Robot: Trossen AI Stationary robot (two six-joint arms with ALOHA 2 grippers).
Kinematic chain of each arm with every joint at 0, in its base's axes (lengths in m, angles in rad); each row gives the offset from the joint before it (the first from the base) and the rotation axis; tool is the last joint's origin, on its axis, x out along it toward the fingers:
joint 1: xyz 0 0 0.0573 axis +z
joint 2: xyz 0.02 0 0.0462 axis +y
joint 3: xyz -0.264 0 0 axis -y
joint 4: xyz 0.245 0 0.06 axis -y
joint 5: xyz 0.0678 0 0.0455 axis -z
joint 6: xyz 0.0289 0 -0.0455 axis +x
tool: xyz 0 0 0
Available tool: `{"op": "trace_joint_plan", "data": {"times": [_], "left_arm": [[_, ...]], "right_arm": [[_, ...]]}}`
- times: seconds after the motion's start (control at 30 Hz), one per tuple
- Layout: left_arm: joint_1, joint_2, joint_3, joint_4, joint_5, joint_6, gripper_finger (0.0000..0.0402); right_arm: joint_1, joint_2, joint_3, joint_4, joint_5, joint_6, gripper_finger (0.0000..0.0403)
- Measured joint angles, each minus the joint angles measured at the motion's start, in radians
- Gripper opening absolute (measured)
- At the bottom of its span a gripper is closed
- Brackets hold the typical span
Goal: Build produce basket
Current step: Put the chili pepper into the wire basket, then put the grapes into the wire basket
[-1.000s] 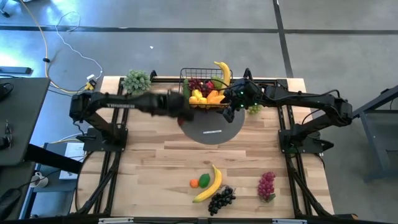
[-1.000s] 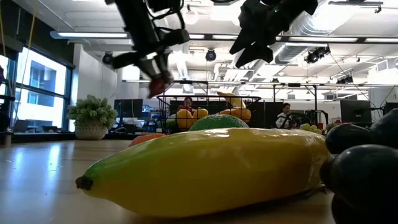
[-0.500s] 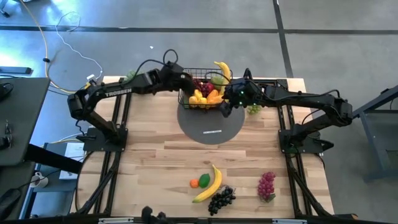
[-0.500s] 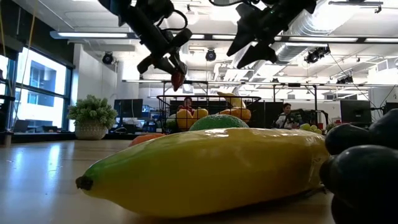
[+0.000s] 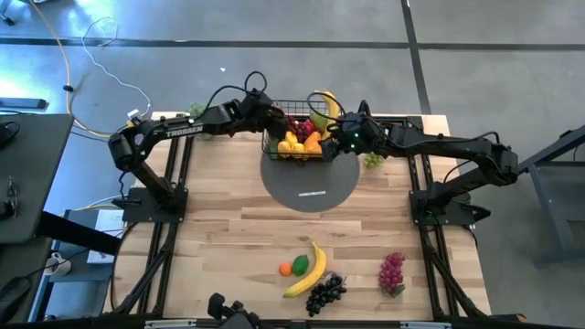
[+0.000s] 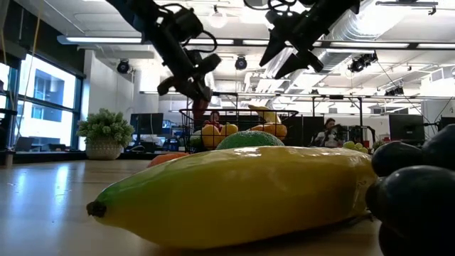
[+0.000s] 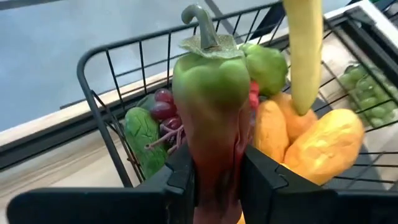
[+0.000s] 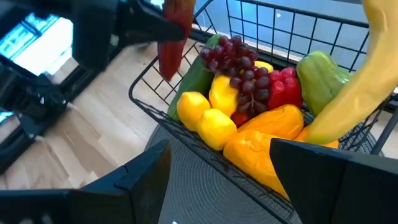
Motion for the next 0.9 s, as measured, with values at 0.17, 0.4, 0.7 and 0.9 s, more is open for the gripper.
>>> {"op": "trace_joint_plan", "data": {"times": [0.17, 0.4, 0.7, 0.9], "left_arm": [[0.000, 0.039, 0.000, 0.002, 0.000, -0.002, 0.0086], [0.000, 0.057, 0.000, 0.004, -0.001, -0.008, 0.0129], [0.019, 0.057, 0.000, 0.006, -0.005, 0.096, 0.0182], [0.041, 0.048, 0.007, -0.001, -0.006, 0.167, 0.0194]], "right_arm": [[0.000, 0.000, 0.000, 0.002, 0.005, 0.031, 0.0255], [0.000, 0.000, 0.000, 0.002, 0.020, 0.056, 0.0255], [0.000, 0.000, 0.000, 0.001, 0.027, 0.095, 0.0255], [0.000, 0.000, 0.000, 0.001, 0.028, 0.113, 0.0255]]}}
